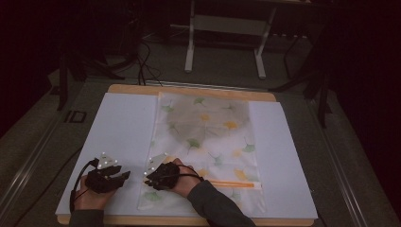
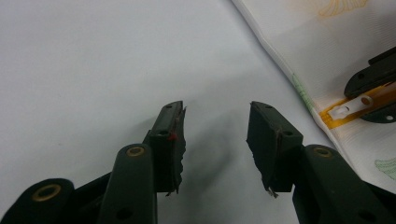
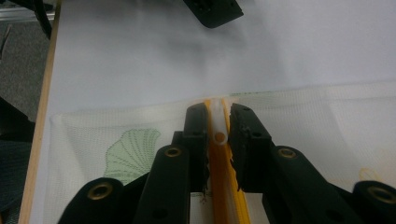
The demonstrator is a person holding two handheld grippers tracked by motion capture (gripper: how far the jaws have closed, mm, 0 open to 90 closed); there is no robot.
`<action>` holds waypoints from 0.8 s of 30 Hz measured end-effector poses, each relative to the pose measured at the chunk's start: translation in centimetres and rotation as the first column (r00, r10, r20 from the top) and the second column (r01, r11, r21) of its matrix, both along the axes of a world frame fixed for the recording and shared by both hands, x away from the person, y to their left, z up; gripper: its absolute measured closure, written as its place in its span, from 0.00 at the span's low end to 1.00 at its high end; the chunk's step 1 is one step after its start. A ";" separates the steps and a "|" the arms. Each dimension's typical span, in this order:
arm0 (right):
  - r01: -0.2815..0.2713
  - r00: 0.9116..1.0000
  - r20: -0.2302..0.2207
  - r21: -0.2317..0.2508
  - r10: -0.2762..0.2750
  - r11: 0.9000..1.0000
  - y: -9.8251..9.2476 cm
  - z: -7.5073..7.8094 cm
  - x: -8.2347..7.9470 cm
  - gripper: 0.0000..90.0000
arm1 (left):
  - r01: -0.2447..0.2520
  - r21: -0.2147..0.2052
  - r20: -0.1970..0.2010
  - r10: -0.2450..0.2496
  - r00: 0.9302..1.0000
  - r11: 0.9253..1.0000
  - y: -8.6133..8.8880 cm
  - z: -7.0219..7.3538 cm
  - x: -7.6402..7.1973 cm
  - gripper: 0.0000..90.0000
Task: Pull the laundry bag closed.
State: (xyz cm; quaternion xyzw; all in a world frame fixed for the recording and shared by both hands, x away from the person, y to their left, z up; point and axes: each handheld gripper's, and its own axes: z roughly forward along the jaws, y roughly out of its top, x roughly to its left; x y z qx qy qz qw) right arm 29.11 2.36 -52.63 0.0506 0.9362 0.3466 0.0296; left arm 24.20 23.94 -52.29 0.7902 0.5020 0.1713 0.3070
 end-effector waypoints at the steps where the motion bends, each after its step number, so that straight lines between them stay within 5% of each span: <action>1: -0.004 1.000 0.004 -0.001 0.004 1.000 0.1 0.0 0.0 0.86 | 0.000 0.000 0.000 0.000 1.000 1.000 0.0 0.0 0.0 0.62; 12: -0.008 0.999 0.048 -0.042 0.010 0.999 0.9 -0.2 -0.4 0.92 | 0.009 0.004 -0.004 -0.009 1.000 1.000 -0.2 0.0 0.0 0.63; 24: -0.016 0.999 0.048 -0.046 0.018 0.999 0.7 -0.1 -0.4 0.93 | 0.038 0.002 -0.005 -0.038 0.999 0.999 -0.6 0.1 -0.3 0.63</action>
